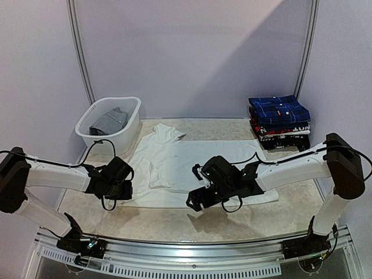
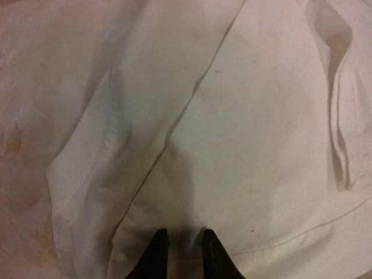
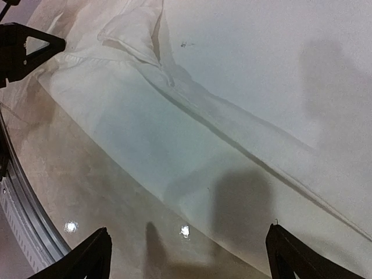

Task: Fold and stack the mixed laundry pile
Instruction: Adjust the 1/3-folded T-shirt at the center of the board.

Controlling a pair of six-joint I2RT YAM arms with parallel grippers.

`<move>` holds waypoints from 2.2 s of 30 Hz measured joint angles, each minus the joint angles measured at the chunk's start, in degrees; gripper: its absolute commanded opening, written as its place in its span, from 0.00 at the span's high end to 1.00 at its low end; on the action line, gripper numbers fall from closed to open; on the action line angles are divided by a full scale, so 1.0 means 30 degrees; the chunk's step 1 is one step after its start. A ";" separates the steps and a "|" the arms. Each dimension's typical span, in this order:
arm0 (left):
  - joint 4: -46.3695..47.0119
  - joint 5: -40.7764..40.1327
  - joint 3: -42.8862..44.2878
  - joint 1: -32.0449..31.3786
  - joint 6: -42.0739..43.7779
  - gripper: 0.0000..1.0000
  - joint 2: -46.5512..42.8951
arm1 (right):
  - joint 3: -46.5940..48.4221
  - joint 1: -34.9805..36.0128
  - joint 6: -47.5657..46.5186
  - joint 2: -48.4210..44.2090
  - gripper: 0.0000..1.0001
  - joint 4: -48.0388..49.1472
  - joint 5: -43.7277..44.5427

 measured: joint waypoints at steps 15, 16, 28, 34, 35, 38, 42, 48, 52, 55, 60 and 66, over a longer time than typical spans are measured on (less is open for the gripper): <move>-0.3053 -0.1501 0.0146 -0.1209 -0.0984 0.75 -0.2397 | 0.0619 0.0335 -0.0160 0.0000 0.07 -0.1173 0.0940; -0.3133 -0.1610 0.0240 -0.1209 -0.0962 0.75 -0.2535 | 0.0882 0.0342 -0.0211 0.0000 0.07 -0.1239 0.0947; -0.2033 -0.1603 0.0131 -0.1209 -0.0459 0.76 -0.3075 | 0.5508 0.0539 -0.0794 0.2528 0.12 -0.0831 -0.0087; -0.1056 -0.1275 -0.0692 -0.1209 -0.0437 0.78 -0.2645 | 0.7825 0.0794 -0.1137 0.5078 0.18 -0.0270 -0.1435; -0.0954 -0.1239 -0.0809 -0.1209 -0.0437 0.78 -0.2623 | 0.8087 0.0838 -0.1137 0.5391 0.20 -0.0080 -0.1741; -0.0568 -0.1144 -0.1100 -0.1209 -0.0452 0.79 -0.2623 | 0.8692 0.0918 -0.1100 0.6156 0.25 0.0736 -0.2696; -0.0175 -0.1042 -0.1486 -0.1209 -0.0466 0.80 -0.2623 | 1.0032 0.0969 -0.0874 0.7482 0.37 0.1843 -0.4131; 0.0015 -0.0962 -0.1858 -0.1209 -0.0481 0.81 -0.2630 | 1.2874 0.1035 -0.0605 1.0112 0.46 0.2652 -0.5319; 0.0080 -0.0962 -0.1967 -0.1209 -0.0539 0.81 -0.2667 | 1.4047 0.1086 -0.0641 1.1613 0.49 0.2492 -0.5217; 0.0095 -0.0962 -0.1996 -0.1209 -0.0554 0.81 -0.2674 | 1.4688 0.1086 -0.0925 1.2473 0.50 0.2084 -0.4612; 0.0124 -0.0969 -0.2011 -0.1209 -0.0561 0.82 -0.2674 | 1.5970 0.1086 -0.1494 1.3333 0.51 0.1632 -0.3308; 0.0175 -0.0976 -0.2018 -0.1209 -0.0627 0.82 -0.2637 | 1.6087 0.1107 -0.1872 1.3442 0.51 0.1479 -0.1603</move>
